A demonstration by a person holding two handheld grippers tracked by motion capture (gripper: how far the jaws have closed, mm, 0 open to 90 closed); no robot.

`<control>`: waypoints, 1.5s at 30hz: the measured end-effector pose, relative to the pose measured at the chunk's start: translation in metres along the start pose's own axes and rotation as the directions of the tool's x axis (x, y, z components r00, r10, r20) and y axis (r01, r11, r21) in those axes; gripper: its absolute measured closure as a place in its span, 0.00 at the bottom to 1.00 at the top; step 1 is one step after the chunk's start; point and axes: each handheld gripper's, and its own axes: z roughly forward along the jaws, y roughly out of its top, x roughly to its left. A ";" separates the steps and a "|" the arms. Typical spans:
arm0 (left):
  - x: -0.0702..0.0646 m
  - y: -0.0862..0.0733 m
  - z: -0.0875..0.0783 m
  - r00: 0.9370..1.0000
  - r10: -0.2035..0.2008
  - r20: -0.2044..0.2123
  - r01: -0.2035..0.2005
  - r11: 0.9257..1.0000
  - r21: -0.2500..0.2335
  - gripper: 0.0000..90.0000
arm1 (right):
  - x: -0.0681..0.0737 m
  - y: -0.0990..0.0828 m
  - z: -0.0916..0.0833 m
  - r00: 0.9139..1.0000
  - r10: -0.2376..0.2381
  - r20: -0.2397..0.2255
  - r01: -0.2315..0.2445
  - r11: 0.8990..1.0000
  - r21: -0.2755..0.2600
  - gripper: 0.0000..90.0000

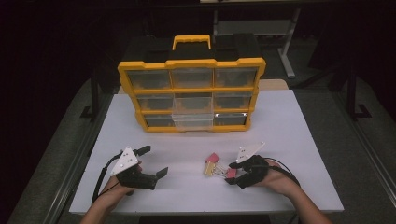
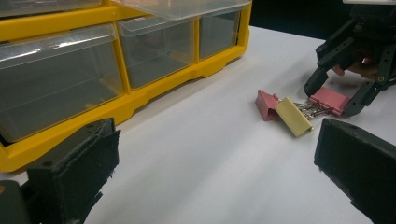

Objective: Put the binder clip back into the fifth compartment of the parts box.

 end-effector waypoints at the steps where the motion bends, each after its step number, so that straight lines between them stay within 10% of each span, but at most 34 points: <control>1: 0.000 0.000 0.000 1.000 0.000 0.000 0.000 1.000 0.000 0.00 | 0.000 0.000 0.000 1.000 -0.003 0.002 0.003 1.000 0.000 0.45; 21: 0.000 0.000 0.000 1.000 0.002 0.000 -0.002 1.000 0.002 0.00 | 0.001 0.000 -0.001 0.999 -0.033 -0.001 0.033 0.999 0.002 0.54; 45: 0.001 0.000 -0.001 1.000 0.000 0.000 0.000 1.000 -0.001 0.00 | -0.005 0.002 -0.018 0.998 0.055 -0.012 -0.055 0.997 -0.055 0.54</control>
